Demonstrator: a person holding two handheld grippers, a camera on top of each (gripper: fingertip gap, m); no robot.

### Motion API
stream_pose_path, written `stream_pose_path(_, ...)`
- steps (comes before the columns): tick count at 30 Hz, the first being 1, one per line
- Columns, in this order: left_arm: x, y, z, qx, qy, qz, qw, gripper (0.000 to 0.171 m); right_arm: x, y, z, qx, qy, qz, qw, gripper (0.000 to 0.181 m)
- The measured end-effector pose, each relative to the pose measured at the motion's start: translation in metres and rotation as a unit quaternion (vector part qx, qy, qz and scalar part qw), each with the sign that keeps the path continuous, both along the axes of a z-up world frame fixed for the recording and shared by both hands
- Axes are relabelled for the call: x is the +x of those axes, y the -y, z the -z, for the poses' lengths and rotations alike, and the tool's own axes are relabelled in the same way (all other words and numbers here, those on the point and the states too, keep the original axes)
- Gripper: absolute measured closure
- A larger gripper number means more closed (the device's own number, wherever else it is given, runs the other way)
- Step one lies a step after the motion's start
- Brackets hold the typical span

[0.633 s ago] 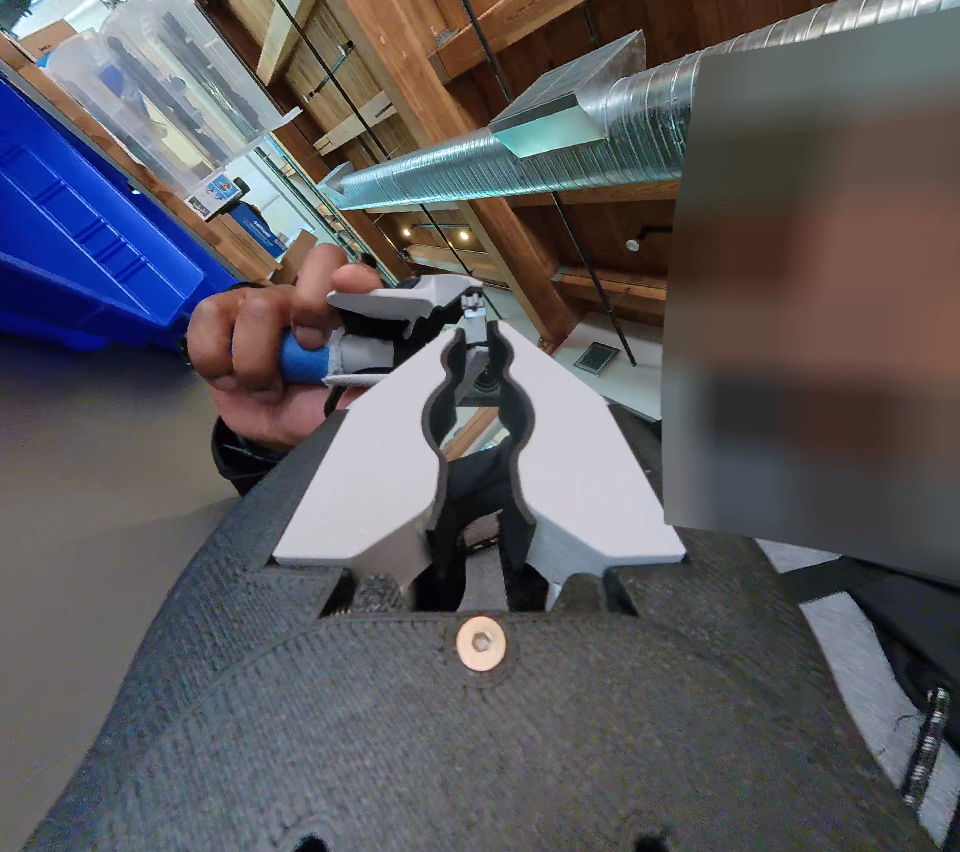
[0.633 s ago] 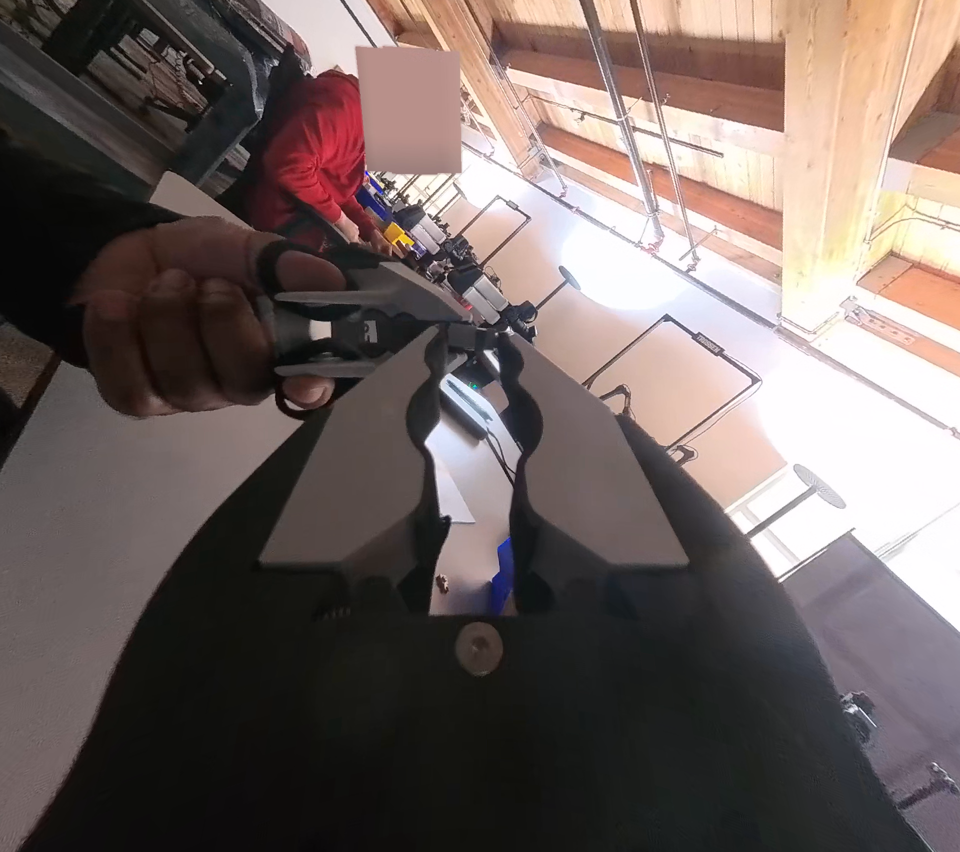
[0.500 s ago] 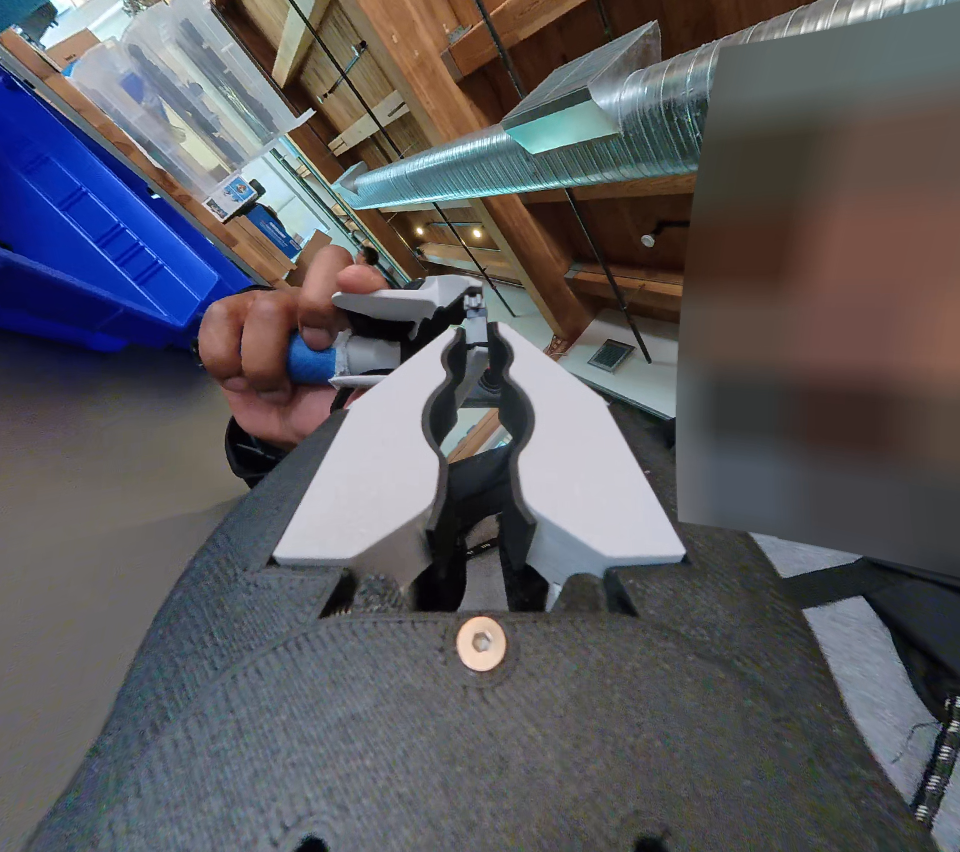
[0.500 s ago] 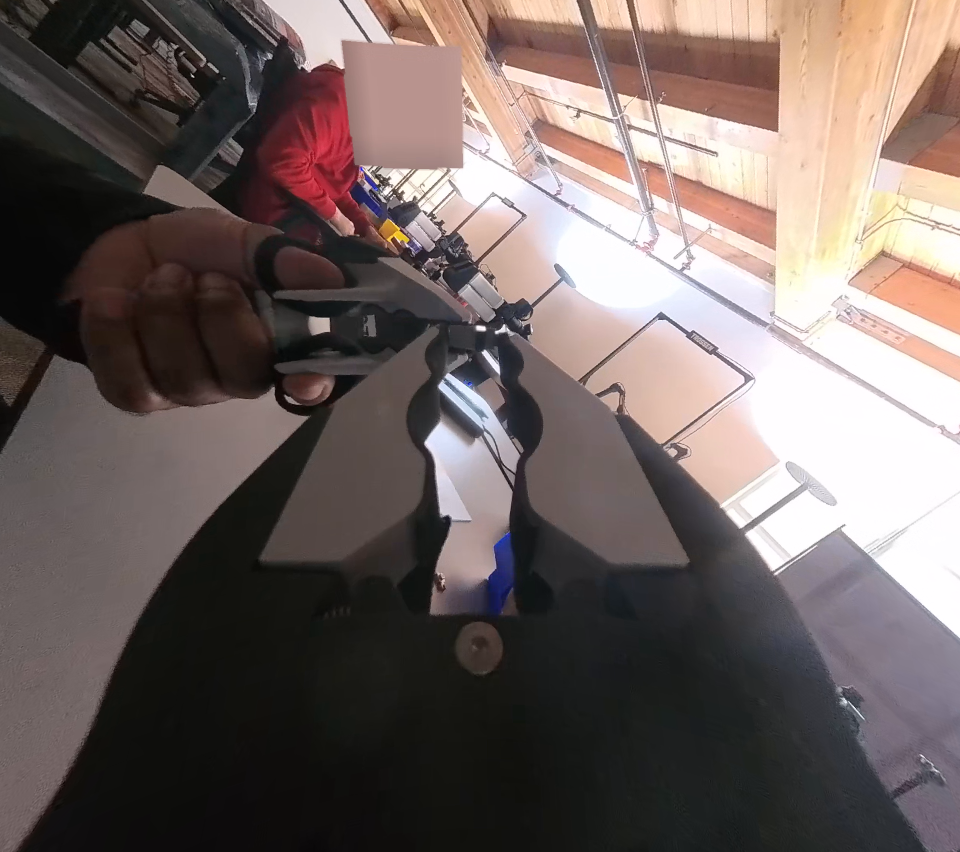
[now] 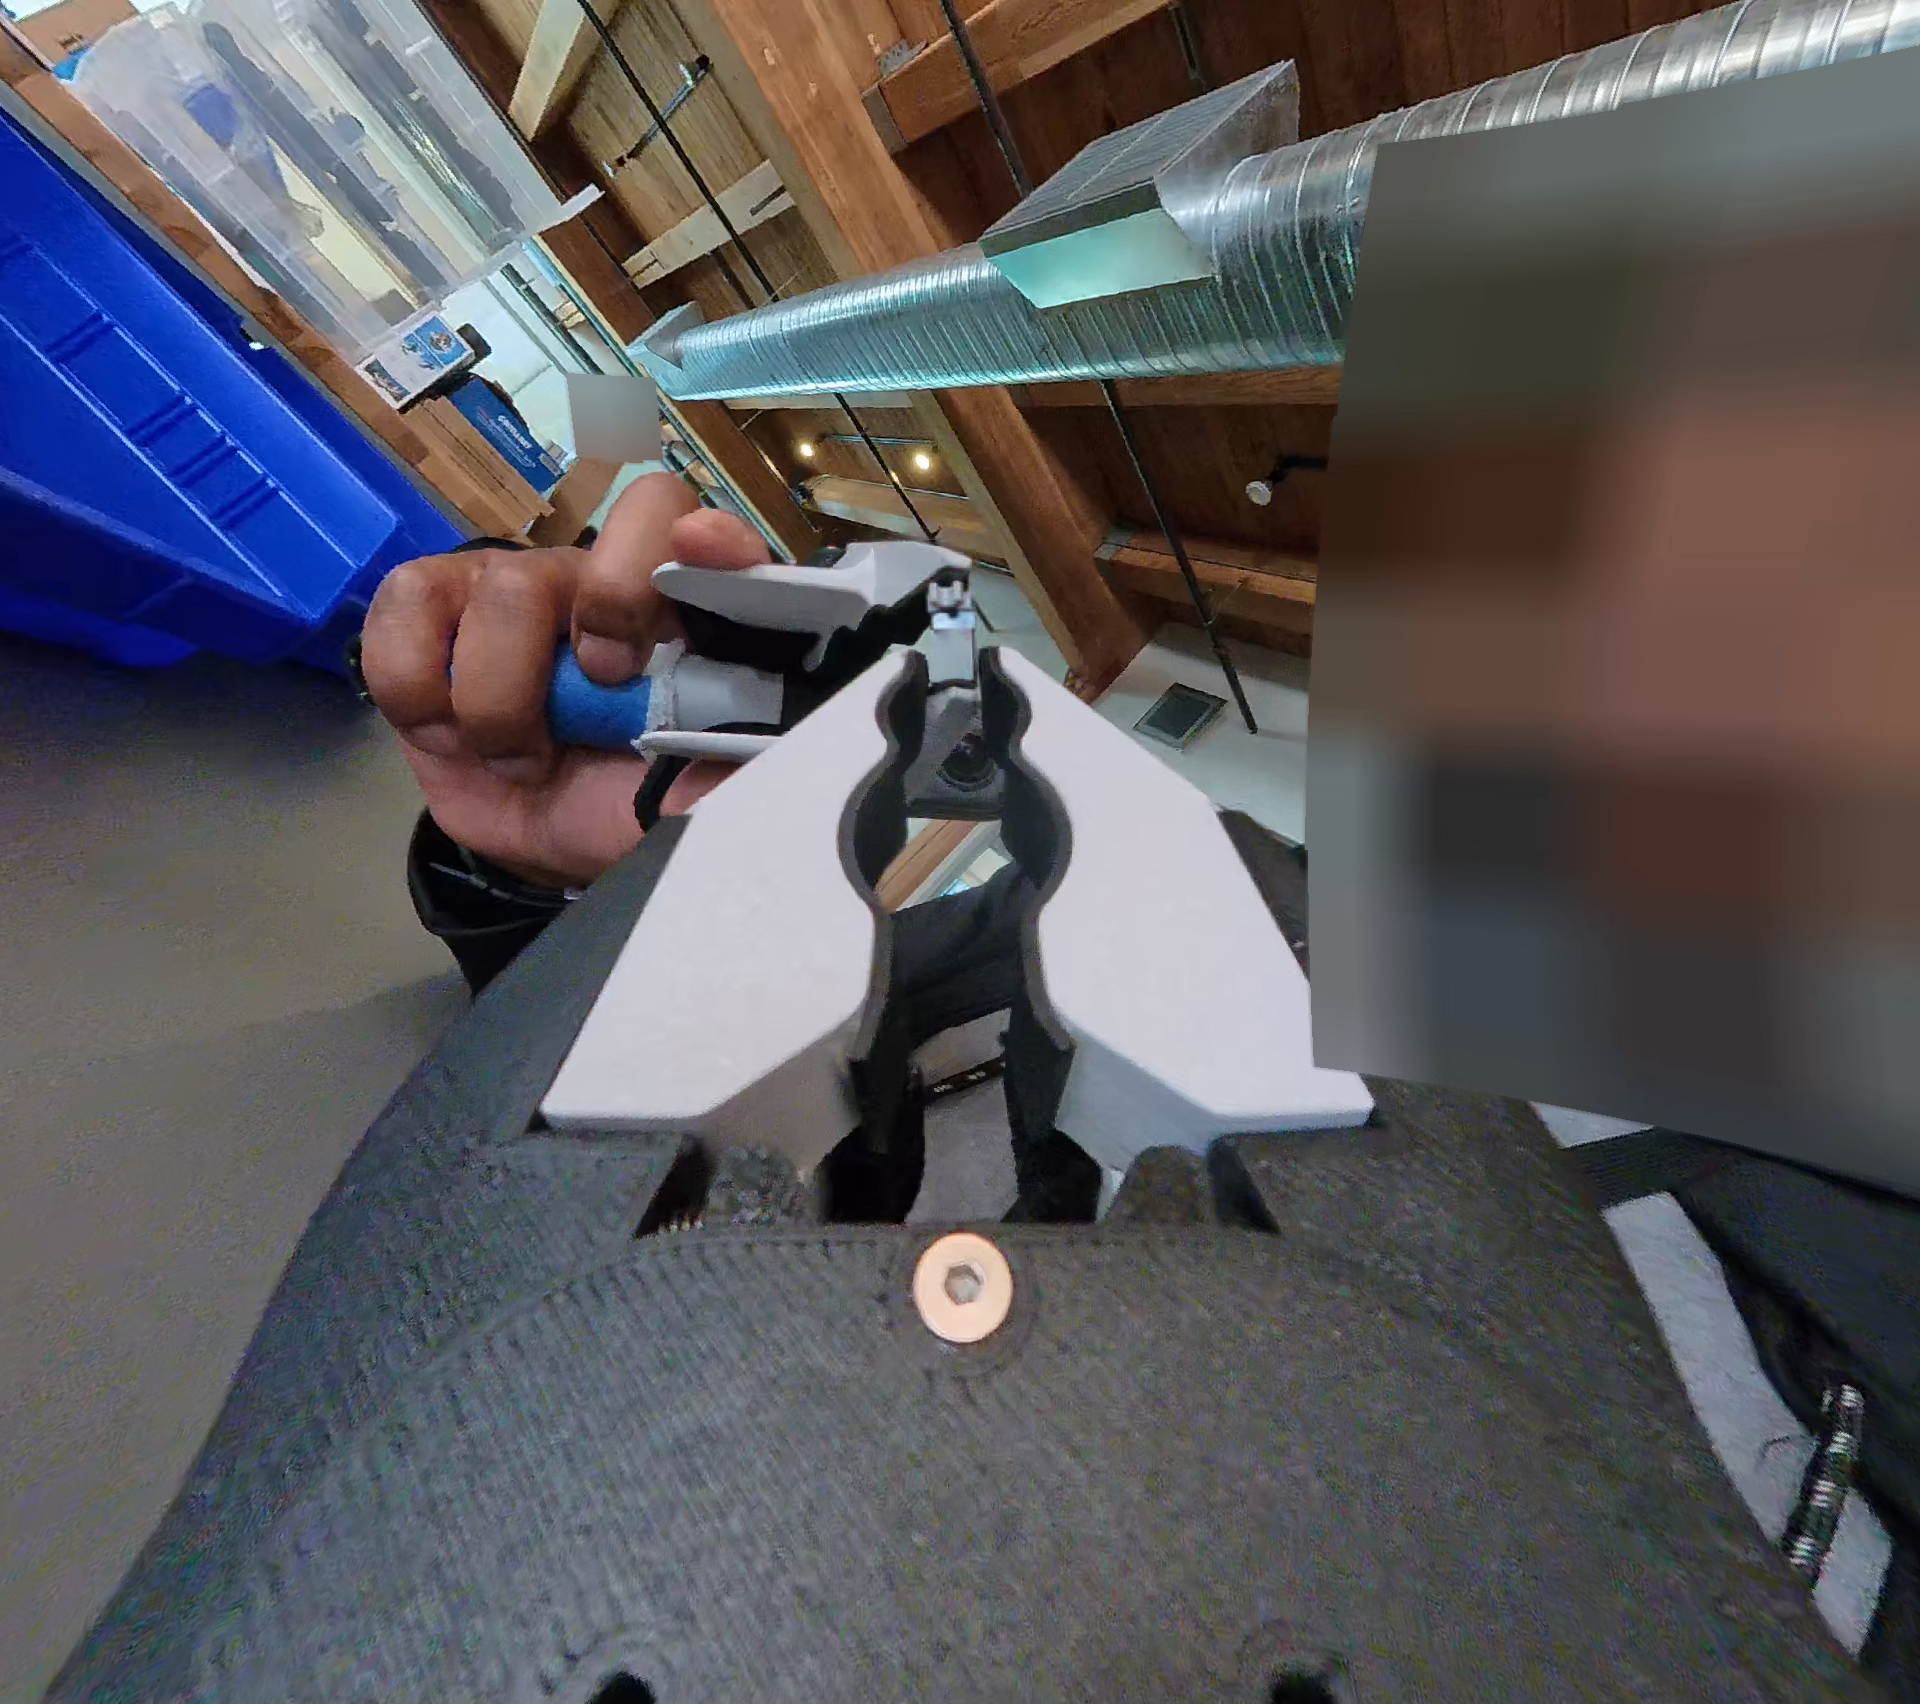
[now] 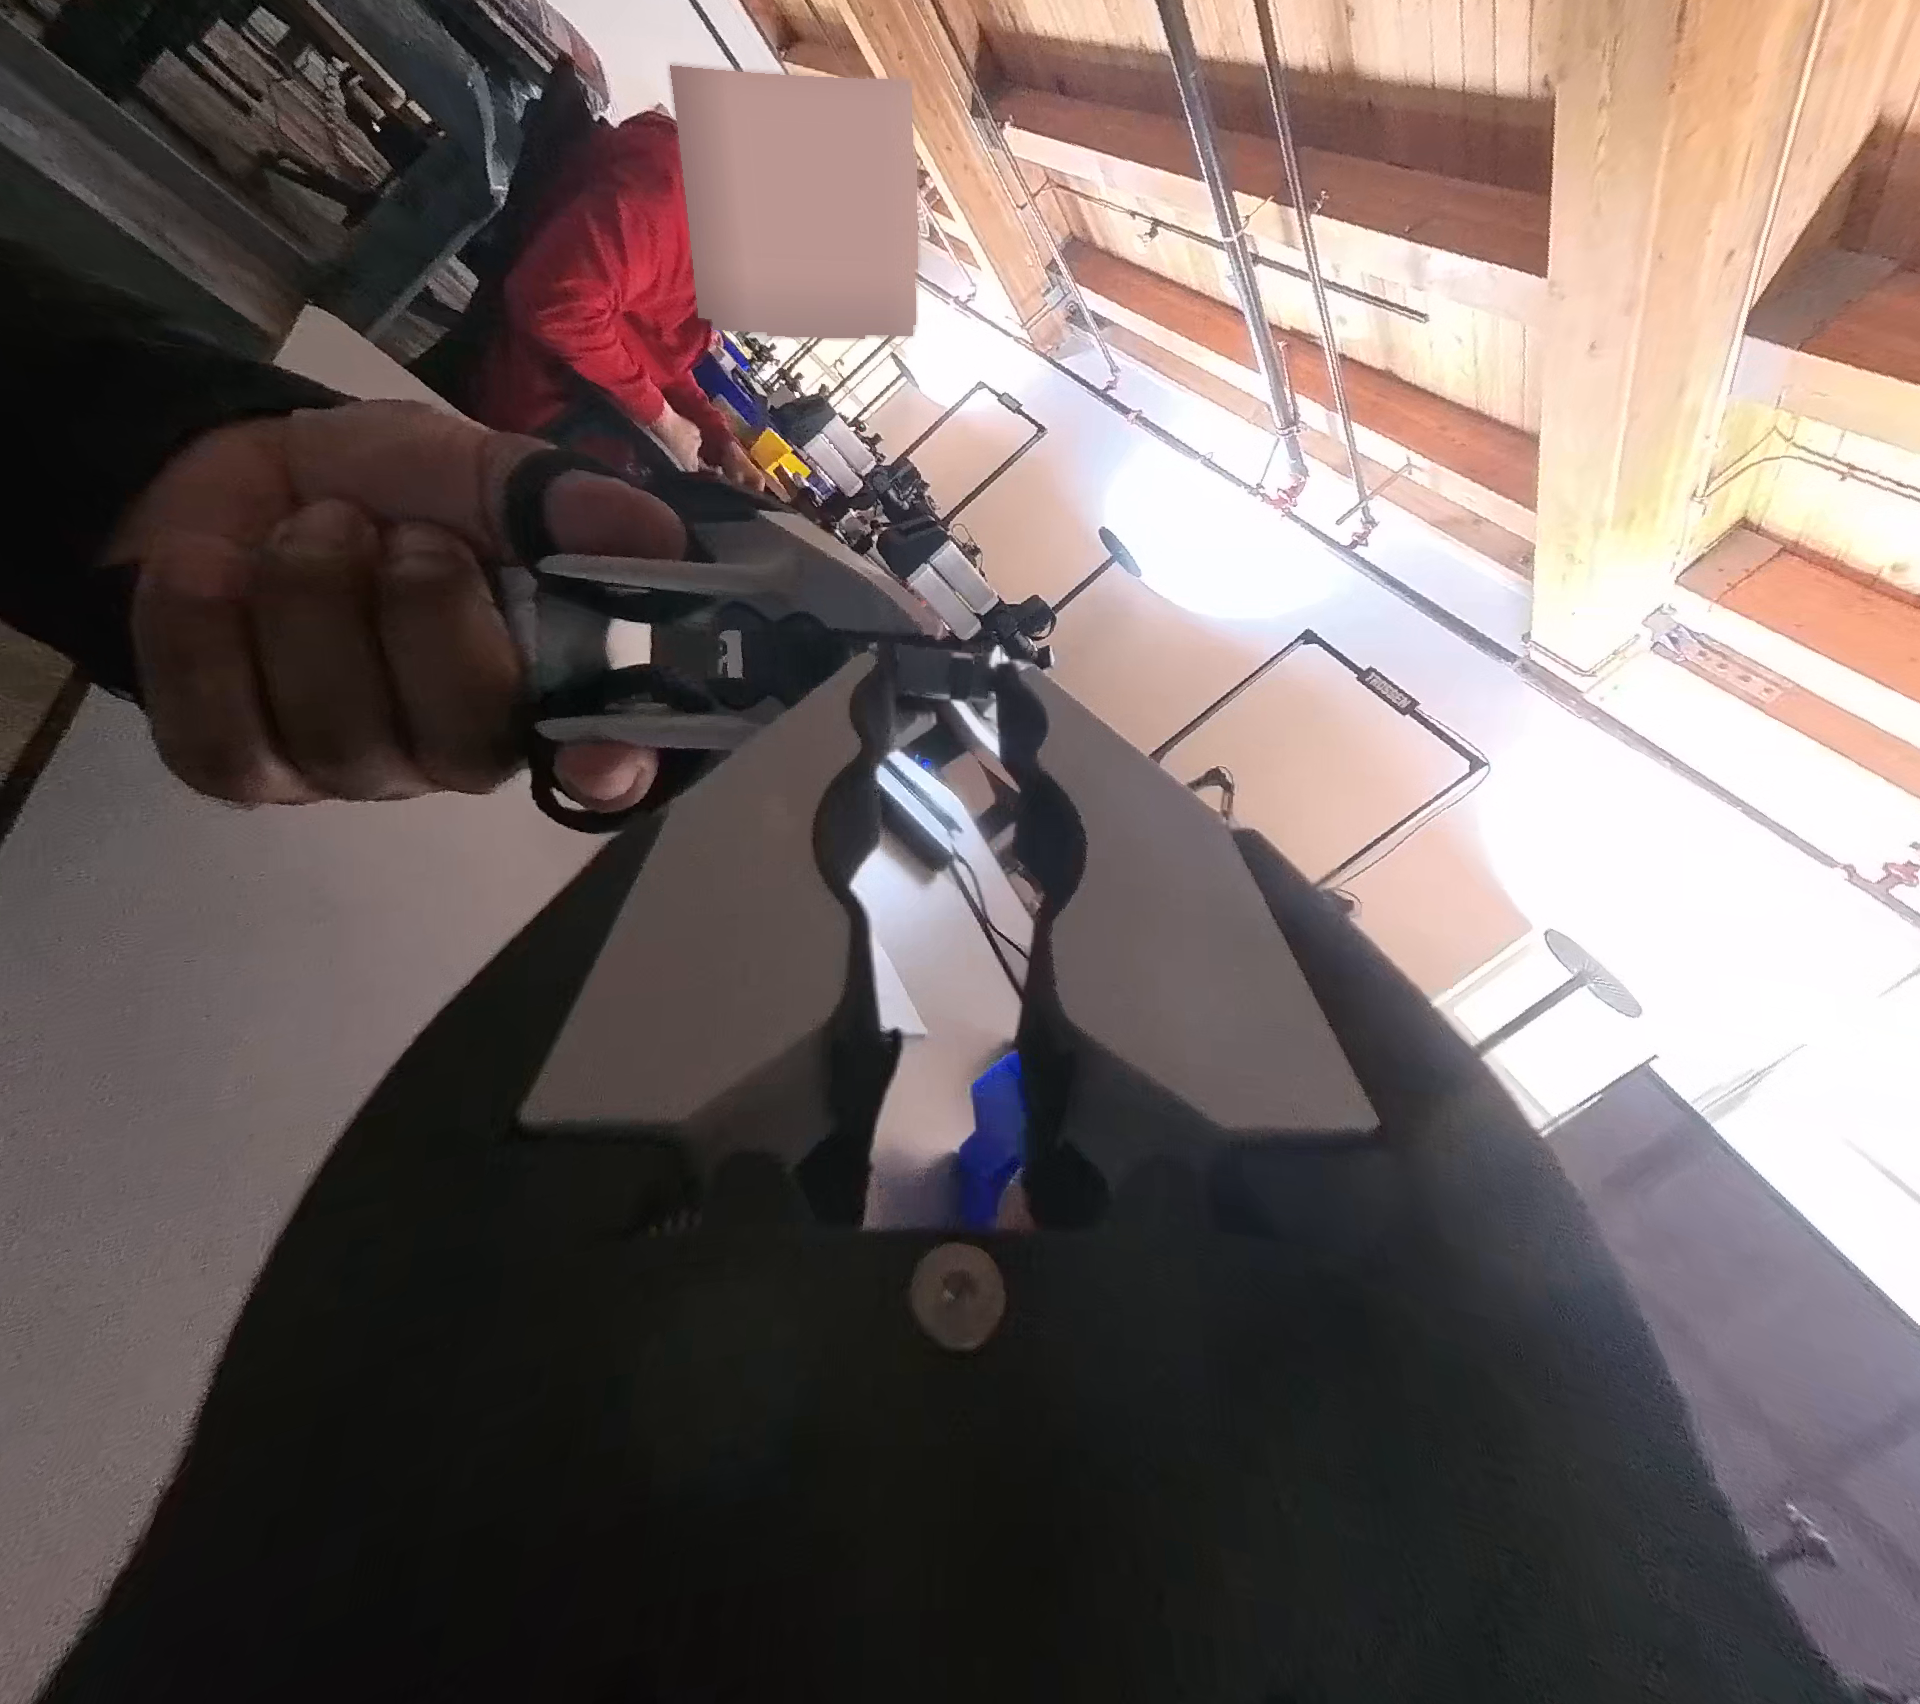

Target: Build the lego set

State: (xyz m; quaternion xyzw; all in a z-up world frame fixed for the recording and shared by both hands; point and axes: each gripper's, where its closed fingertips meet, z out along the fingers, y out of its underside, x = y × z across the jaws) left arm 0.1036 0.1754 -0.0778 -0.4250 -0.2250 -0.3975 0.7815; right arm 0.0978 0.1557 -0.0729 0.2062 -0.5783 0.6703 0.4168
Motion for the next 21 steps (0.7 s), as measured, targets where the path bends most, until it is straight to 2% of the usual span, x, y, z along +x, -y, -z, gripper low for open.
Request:
stream_pose_path(1, 0.0, -0.001, 0.001, -0.004, -0.002, -0.001, 1.0, 0.161, 0.0, 0.001, 0.001, 0.001, -0.002, 0.002, 1.0, 0.161)
stream_pose_path(6, -0.003, -0.001, 0.003, -0.029, -0.027, -0.035, 0.999, 0.163, -0.003, 0.001, 0.003, 0.003, 0.011, 0.003, 1.0, 0.16)
stream_pose_path(9, -0.008, 0.001, 0.007, -0.071, -0.064, -0.079, 0.992, 0.163, -0.005, -0.001, 0.005, 0.008, 0.069, -0.021, 0.997, 0.154)
stream_pose_path(11, -0.009, 0.005, 0.006, -0.096, -0.097, -0.109, 0.985, 0.163, -0.006, -0.005, 0.007, 0.014, 0.141, -0.051, 0.989, 0.154)
stream_pose_path(16, -0.008, 0.007, 0.006, -0.164, -0.174, -0.155, 0.959, 0.163, -0.014, -0.006, 0.005, 0.024, 0.345, -0.122, 0.93, 0.156)
stream_pose_path(21, -0.006, 0.005, 0.006, -0.189, -0.203, -0.167, 0.946, 0.163, -0.005, -0.004, -0.001, 0.035, 0.443, -0.191, 0.875, 0.158)
